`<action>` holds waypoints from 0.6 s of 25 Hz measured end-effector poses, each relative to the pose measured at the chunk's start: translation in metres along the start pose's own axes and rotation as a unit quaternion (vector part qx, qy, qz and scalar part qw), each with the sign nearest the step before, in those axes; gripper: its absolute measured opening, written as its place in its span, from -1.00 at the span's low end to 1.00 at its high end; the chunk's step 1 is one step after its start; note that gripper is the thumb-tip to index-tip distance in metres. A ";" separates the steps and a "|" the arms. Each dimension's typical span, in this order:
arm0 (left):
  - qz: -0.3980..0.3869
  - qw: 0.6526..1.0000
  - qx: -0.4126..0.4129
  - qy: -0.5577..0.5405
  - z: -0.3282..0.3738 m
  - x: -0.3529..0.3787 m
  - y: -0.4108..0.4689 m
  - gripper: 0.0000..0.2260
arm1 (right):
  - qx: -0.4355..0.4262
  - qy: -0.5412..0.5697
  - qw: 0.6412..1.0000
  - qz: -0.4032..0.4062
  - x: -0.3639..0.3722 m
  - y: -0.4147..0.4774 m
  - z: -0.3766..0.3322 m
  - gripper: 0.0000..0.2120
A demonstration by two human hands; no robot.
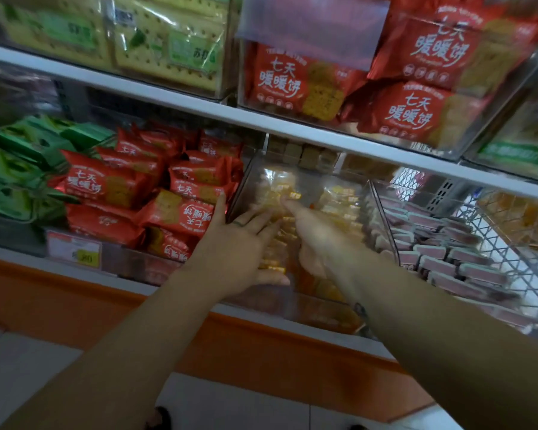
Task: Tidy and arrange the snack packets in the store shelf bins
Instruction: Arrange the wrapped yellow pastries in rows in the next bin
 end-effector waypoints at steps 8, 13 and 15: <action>0.068 0.998 0.006 -0.011 -0.002 0.002 -0.014 -0.22 | -0.090 -0.187 0.978 0.020 -0.005 0.021 0.016 -0.27; 0.088 0.996 0.010 0.004 -0.011 0.001 -0.024 -0.25 | -0.096 -0.215 0.972 -0.012 -0.003 0.025 0.026 0.20; 0.088 0.996 0.002 -0.001 -0.013 0.002 -0.026 -0.24 | -0.113 -0.201 0.973 0.011 0.002 0.029 0.029 0.29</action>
Point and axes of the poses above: each hand's wrist, its own y-axis towards the middle knuckle, its own x-axis out of the palm, z = x × y, the point moved 3 cm from there along y, towards the middle knuckle, and after that the axes turned 12 degrees about x, right-handed, at the moved point
